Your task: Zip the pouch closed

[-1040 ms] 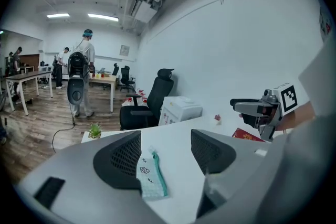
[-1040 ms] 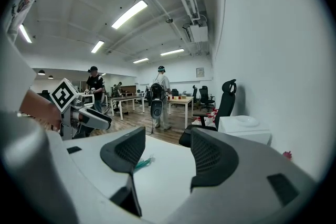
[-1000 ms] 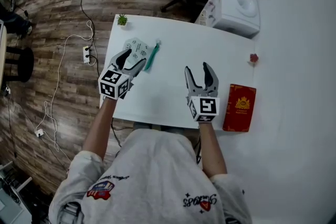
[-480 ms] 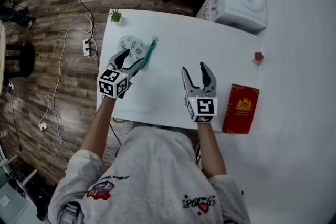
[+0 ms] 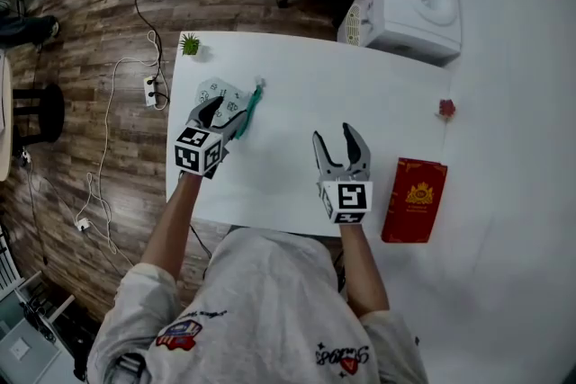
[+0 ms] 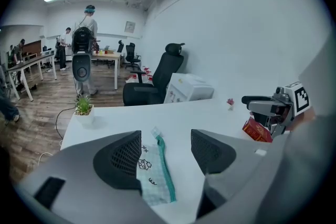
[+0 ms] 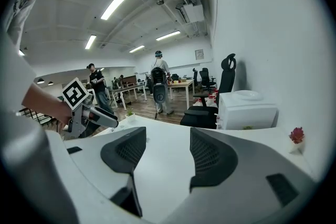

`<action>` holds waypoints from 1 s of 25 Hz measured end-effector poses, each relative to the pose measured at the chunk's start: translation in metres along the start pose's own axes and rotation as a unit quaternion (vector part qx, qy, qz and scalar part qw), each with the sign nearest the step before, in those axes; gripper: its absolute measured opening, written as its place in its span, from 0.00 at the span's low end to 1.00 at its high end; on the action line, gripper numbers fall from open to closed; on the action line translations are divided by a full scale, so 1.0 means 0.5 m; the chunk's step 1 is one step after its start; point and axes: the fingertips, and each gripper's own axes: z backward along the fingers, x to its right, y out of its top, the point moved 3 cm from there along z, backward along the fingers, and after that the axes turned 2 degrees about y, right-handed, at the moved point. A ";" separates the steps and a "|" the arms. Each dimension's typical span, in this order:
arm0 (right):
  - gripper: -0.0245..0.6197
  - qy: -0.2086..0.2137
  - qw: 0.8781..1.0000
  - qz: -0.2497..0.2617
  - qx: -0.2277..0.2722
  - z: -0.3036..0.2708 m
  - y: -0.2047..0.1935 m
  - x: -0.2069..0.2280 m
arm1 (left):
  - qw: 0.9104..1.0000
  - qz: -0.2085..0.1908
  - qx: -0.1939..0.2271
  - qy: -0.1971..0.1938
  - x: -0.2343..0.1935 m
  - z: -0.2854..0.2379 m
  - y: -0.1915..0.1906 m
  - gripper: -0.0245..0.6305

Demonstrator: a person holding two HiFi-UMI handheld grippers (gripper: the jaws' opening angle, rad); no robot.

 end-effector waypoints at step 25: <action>0.37 -0.021 0.998 -0.048 -0.018 -0.001 -0.058 0.102 | 0.959 0.275 -0.069 -0.003 -0.041 -0.243 -0.013 0.48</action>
